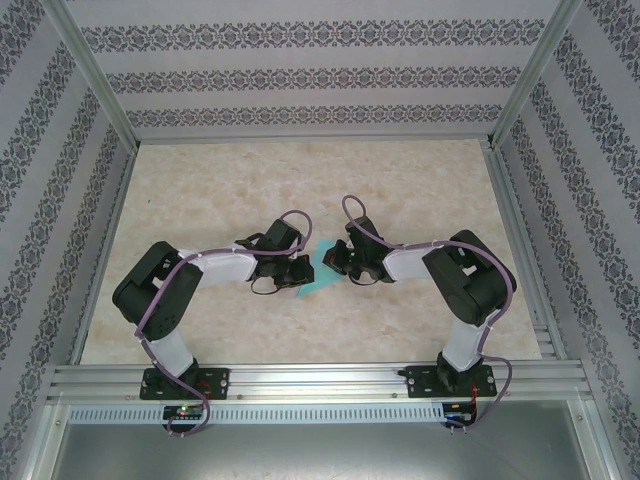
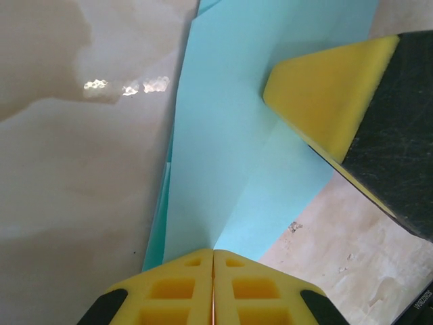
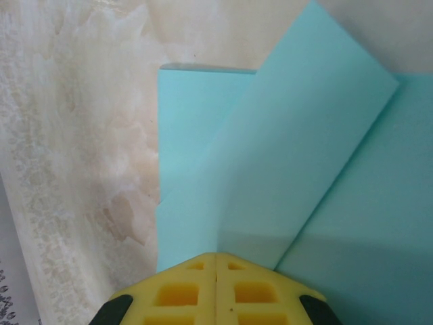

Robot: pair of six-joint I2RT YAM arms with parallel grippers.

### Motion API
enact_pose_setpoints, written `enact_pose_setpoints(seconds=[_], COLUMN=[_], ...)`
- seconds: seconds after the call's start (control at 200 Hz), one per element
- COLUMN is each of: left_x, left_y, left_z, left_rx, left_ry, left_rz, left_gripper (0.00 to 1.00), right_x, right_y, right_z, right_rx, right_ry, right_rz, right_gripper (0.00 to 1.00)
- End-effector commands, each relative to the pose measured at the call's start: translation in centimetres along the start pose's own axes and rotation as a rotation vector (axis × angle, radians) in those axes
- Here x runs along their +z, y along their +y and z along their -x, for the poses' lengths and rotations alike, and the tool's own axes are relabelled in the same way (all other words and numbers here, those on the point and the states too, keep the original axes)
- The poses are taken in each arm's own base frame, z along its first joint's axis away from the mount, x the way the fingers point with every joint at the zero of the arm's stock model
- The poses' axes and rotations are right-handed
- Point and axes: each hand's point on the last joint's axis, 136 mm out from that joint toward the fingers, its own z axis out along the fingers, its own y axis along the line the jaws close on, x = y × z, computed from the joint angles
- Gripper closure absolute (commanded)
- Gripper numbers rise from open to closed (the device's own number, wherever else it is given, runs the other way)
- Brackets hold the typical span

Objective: Fold a paper plane with a square sheet of paper (pick it up from the middle)
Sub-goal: Fourth fold the wing at the center of the table.

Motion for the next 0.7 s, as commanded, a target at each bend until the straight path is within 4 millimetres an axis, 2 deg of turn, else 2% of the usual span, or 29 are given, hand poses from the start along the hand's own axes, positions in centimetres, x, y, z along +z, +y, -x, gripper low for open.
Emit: enact_pose_setpoints(seconds=[0.0,0.694], left_x=[0.6,0.9], left_y=[0.9,3.1], left_z=[0.0,-1.7], left_rx=[-0.012,-0.015], left_ry=[-0.011,0.031], left_rz=[0.024,0.088], left_gripper=[0.91,0.91], right_x=[0.8,0.8], right_y=[-6.8,-7.7], right_z=[-2.6,-2.8], right_rx=[0.053,0.065], right_ry=[0.054,0.067], right_rz=[-0.224,-0.248], right_gripper=[0.96,0.96])
